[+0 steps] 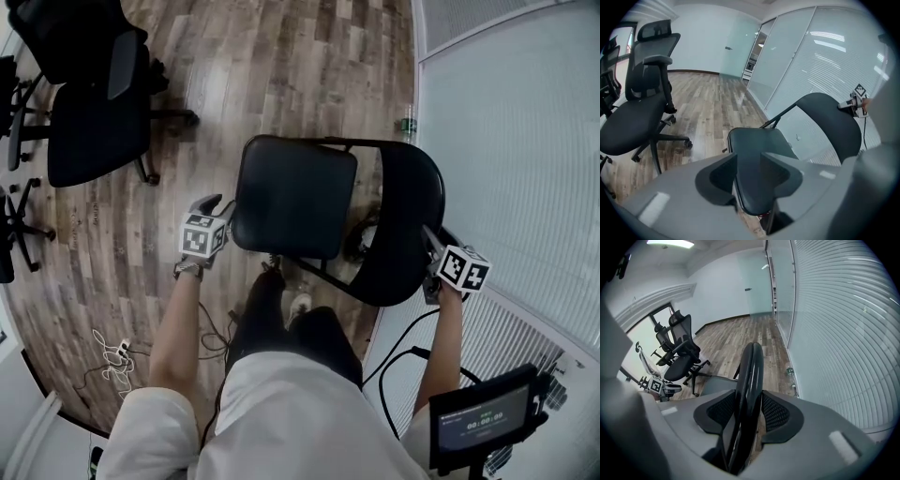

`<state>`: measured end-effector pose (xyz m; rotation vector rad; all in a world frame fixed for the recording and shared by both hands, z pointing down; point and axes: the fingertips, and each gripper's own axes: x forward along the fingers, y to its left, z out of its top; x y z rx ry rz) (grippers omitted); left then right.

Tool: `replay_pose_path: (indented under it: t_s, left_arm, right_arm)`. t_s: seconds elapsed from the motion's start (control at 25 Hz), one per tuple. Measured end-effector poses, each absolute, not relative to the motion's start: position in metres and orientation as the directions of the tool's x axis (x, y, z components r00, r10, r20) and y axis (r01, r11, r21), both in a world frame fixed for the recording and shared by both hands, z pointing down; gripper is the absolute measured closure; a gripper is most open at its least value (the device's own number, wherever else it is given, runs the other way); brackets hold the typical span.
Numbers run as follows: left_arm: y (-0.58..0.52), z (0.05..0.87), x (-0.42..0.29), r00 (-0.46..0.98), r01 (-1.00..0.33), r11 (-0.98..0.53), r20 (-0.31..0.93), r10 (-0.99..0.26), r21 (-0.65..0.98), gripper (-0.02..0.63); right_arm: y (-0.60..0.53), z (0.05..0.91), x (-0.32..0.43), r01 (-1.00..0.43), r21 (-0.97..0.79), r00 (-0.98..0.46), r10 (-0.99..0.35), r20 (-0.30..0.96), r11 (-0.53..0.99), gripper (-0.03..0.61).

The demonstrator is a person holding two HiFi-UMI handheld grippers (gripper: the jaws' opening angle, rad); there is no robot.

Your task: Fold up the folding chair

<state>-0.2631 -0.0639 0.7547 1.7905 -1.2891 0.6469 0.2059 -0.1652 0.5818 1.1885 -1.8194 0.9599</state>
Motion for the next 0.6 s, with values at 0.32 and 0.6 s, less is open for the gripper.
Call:
replay_pose_path:
  t_s: [0.32, 0.6]
  left_arm:
    - [-0.077, 0.804, -0.263, 0.39, -0.916, -0.108, 0.792, -0.47, 0.386, 0.446]
    - [-0.072, 0.852, -0.256, 0.439, -0.895, -0.11, 0.808, -0.392, 0.433, 0.397]
  right_arm:
    - [-0.164, 0.569, 0.198, -0.926, -0.19, -0.309, -0.362, 0.88, 0.327, 0.394]
    - [-0.162, 0.572, 0.201, -0.937, -0.167, -0.285, -0.393, 0.874, 0.308, 0.39]
